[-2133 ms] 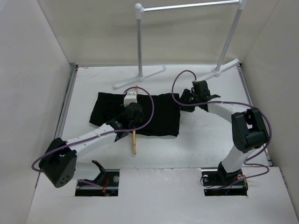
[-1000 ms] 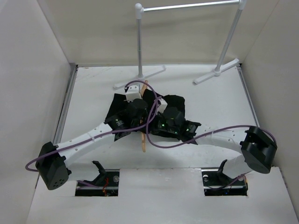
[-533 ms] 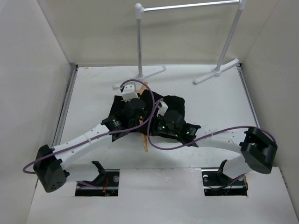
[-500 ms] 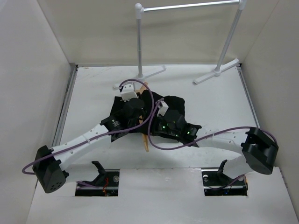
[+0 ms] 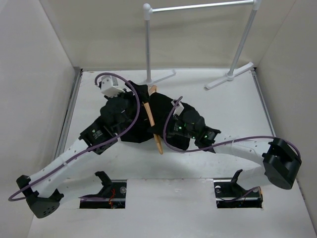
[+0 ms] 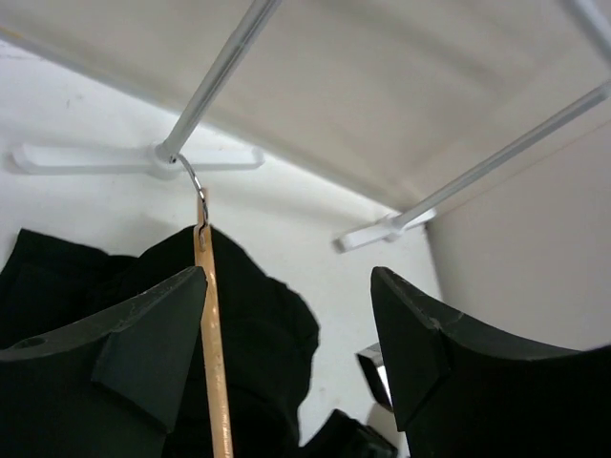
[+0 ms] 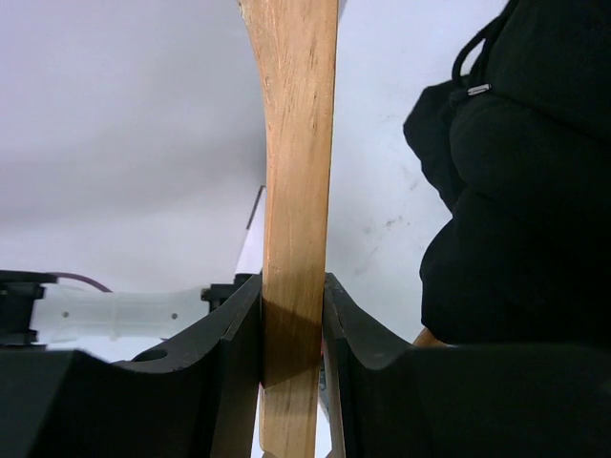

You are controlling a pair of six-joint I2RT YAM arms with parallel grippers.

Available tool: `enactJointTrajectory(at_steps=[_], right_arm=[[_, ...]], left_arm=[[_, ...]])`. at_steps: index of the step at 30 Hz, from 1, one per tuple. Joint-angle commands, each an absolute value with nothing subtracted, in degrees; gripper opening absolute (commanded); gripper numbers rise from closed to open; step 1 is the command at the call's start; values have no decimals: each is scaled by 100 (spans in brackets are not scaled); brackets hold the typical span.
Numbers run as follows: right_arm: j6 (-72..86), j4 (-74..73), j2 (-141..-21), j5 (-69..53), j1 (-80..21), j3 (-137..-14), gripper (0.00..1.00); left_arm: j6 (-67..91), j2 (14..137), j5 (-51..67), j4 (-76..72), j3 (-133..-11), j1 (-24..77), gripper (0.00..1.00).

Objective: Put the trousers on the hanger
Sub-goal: Place the hanger at the clothesline.

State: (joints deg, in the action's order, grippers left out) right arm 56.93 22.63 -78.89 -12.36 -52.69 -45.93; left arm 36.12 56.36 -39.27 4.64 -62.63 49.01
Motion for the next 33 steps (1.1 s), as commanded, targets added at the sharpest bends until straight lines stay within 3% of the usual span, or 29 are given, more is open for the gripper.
enactJointTrajectory(at_steps=[1, 8, 13, 20, 33], right_arm=[[5853, 3488, -7743, -1564, -5103, -4904, 10], [6170, 3674, -7112, -1863, -4724, -5229, 9], [6126, 3192, -6558, -1811, -4417, -5589, 8], [6099, 2708, -6258, -1872, -3618, -6195, 8], [6450, 2539, -7179, -2056, -1500, -7443, 8]], left_arm=[[3639, 5353, -3938, 474, -6758, 4856, 68], [3700, 4905, -4087, 1229, -7093, 4181, 67], [4577, 4808, -4219, 2677, -6619, 3355, 66], [5246, 4676, -2771, 3041, -5548, 2326, 64], [5449, 4351, -2522, 3102, -4536, 2649, 63]])
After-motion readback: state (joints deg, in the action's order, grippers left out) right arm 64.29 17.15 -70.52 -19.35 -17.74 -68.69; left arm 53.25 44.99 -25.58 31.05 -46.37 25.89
